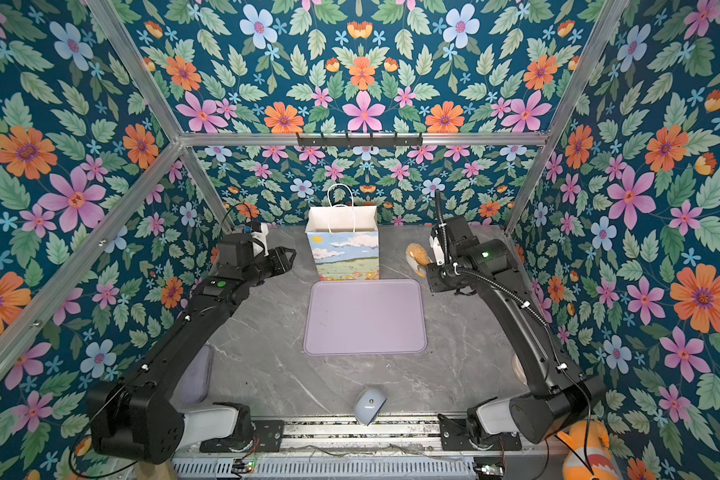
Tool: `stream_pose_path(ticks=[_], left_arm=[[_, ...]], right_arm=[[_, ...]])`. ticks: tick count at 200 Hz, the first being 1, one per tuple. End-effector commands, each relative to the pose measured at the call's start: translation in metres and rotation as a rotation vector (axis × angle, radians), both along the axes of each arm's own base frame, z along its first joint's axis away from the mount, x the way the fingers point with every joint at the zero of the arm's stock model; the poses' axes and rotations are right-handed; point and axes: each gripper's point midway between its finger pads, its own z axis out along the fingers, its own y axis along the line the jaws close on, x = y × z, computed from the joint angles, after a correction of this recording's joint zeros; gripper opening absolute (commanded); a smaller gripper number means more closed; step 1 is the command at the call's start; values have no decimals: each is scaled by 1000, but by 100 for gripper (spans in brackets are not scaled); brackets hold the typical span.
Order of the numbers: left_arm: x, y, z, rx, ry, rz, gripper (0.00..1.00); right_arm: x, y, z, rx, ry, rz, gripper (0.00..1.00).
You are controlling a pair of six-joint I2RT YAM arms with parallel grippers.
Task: Place the fake bread into the paper bag
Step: 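Carry the sesame bun up to the bag opening with right gripper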
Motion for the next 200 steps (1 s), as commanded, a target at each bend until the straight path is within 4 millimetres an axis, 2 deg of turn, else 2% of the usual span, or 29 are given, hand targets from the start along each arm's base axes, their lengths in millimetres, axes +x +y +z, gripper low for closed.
stream_pose_path(ticks=[1,33,62,65,78,107,110,122,123,155,200], left_arm=[[8,-4,11,-9,-27,-16,52],[18,-8,18,-1,-35,-28,52],[24,-9,23,11,-40,-36,52],[25,-9,24,11,-40,-36,52],[26,-11,26,8,-42,-44,52],[30,-19,21,-34,-27,-70,52],[30,-21,20,-42,-25,-76,52],[32,-27,16,-67,-10,-103,52],[32,-28,16,-68,-8,-104,51],[35,-30,18,-78,0,-111,51],[34,-30,20,-79,-3,-112,51]], right_arm=[[14,-3,9,-39,-21,-11,28],[35,2,21,-55,-38,-3,28],[56,12,47,-40,-108,36,28],[63,15,40,-47,-90,40,28],[76,20,47,-47,-109,47,28],[102,34,59,-33,-130,78,28],[104,35,67,-26,-151,82,28],[111,41,75,-7,-174,103,28],[112,43,70,-9,-160,108,28],[116,59,94,50,-240,189,27],[114,85,110,159,-326,327,27]])
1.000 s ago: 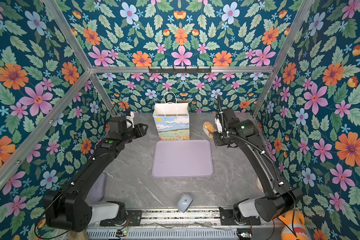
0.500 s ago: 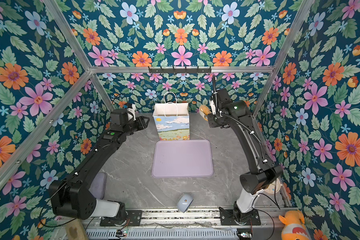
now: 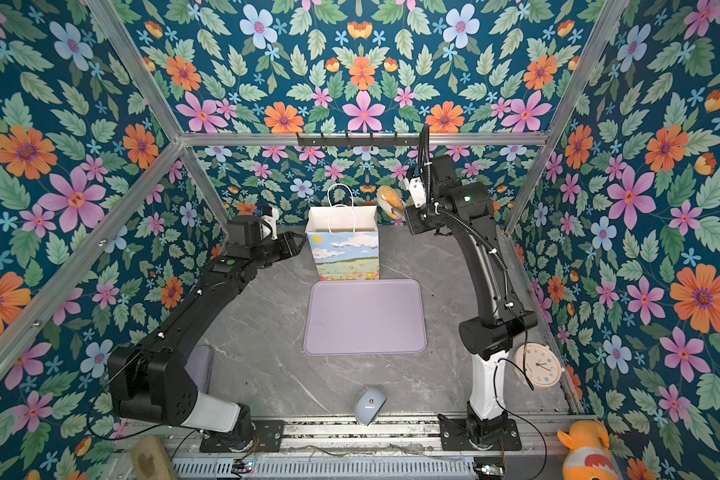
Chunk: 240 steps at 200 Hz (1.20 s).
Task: Place the fake bread into the paper bag
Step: 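Carry the sesame bun up to the bag opening with right gripper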
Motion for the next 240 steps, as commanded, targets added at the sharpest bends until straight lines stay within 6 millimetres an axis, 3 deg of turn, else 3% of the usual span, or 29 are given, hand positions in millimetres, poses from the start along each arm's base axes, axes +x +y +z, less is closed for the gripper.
stream_pose_path(ticks=[1,52,99,179,240], left_arm=[[1,-2,5,-14,-9,-10,51],[-1,-3,6,-17,-4,-15,51],[-4,-2,5,-18,2,-10,51],[-3,-3,6,-29,5,-11,51],[-4,-3,7,-37,7,-12,51]], right_arm=[[4,25,25,94,-105,124,27],[2,49,29,179,-116,240,26],[6,58,24,199,-106,280,26],[6,60,10,193,-70,290,26],[-3,58,20,191,-104,315,26]])
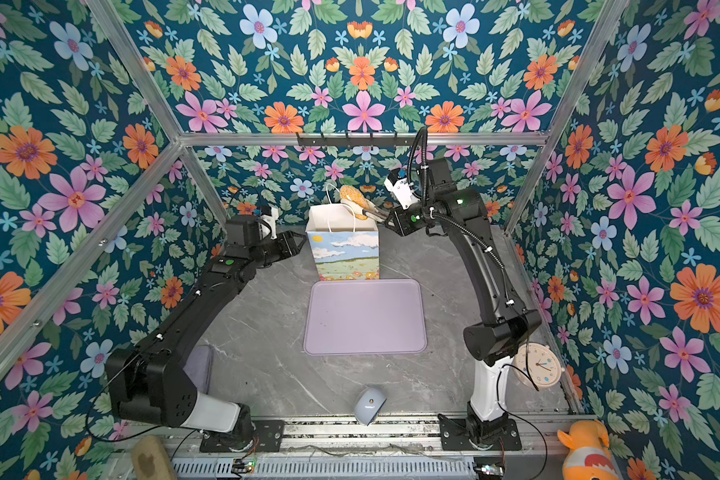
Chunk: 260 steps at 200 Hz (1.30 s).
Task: Place the fake bread into the paper bag
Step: 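Carry the sesame bun up to the bag opening with right gripper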
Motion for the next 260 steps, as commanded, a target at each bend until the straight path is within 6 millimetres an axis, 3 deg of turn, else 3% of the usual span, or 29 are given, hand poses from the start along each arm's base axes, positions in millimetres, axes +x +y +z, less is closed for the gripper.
stream_pose_path(ticks=[1,89,150,209,260], left_arm=[[-1,-1,3,-8,-4,-4,51],[-3,-2,6,-28,-5,-5,51],[-1,-4,7,-42,-6,-7,50],[0,-5,5,-53,2,-12,50],[1,-6,9,-55,-5,-14,50]], right_arm=[[-1,5,16,23,-69,39,26],[-11,0,15,1,-127,60,26],[-7,-8,12,-19,-145,24,26],[-12,2,6,12,-133,95,26],[-14,-7,10,-9,-181,79,27]])
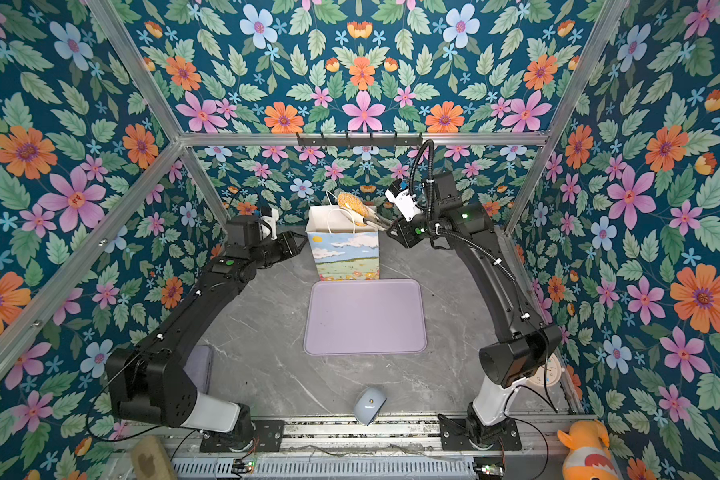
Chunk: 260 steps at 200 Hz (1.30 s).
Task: Place the fake bread into the paper bag
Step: 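Carry the sesame bun up to the bag opening with right gripper, then lower the sesame bun into the bag with the tongs in right gripper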
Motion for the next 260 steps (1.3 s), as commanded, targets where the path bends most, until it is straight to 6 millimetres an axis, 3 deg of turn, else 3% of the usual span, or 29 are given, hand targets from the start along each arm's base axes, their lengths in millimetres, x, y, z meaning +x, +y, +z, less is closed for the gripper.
stream_pose_path(ticks=[1,53,99,260], left_arm=[[3,-2,9,-10,-30,-8,50],[5,-4,10,-25,-28,-13,50],[4,-2,13,-23,-33,-4,50],[3,-1,12,-17,-26,1,50]], right_arm=[[5,0,21,10,-102,17,27],[4,-9,29,8,-126,4,27],[6,0,27,34,-109,48,27],[25,16,-15,3,-13,130,27]])
